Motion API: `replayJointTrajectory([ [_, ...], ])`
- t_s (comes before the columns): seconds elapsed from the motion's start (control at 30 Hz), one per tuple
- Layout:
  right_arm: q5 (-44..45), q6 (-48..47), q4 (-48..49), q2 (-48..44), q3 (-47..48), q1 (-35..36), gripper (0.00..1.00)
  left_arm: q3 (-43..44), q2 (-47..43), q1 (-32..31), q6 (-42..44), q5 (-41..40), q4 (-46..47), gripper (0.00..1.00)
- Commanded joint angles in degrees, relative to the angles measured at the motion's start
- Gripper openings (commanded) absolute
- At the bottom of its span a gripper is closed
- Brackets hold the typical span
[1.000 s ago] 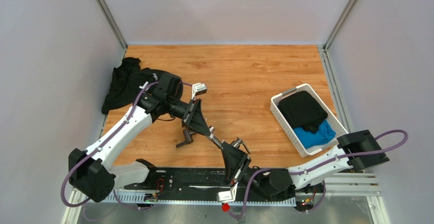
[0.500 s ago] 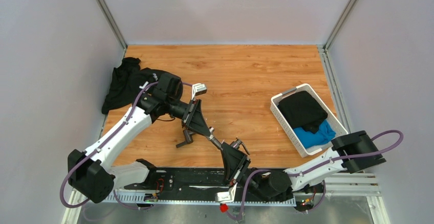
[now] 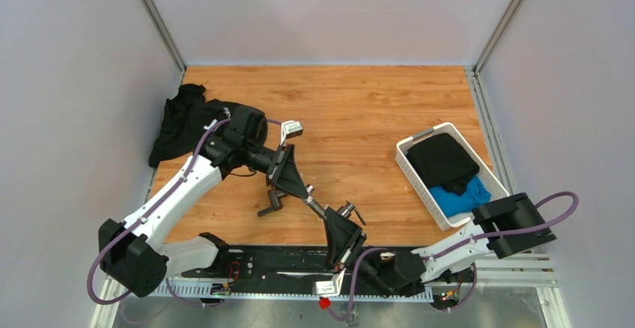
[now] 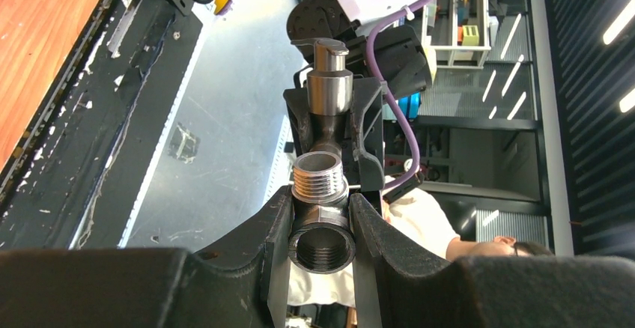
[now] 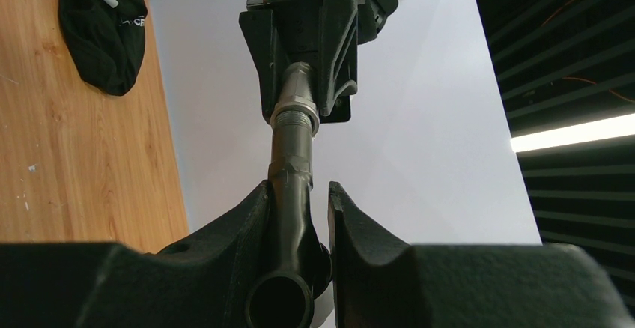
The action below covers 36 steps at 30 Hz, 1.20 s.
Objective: Install the water faucets
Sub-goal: Install the water faucet onto the adaptor.
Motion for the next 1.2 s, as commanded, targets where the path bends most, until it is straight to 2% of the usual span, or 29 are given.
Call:
replayJointTrajectory([
  [0.0,-0.34,-1.51,7.13,0.23,-0.02,0.54,0.0,1.68,0.41,-0.95,-0.55,1.29,-0.97,0.0],
  [0.73,6.96,0.48,6.74,2.44,2.57,0.5,0.0,3.38,3.05,-0.95,0.43,-0.26,-1.06,0.0],
  [1.17,4.27,11.51,3.55,0.71,3.02,0.54,0.0,2.63,1.0,-0.95,0.7,1.21,-1.07,0.0],
])
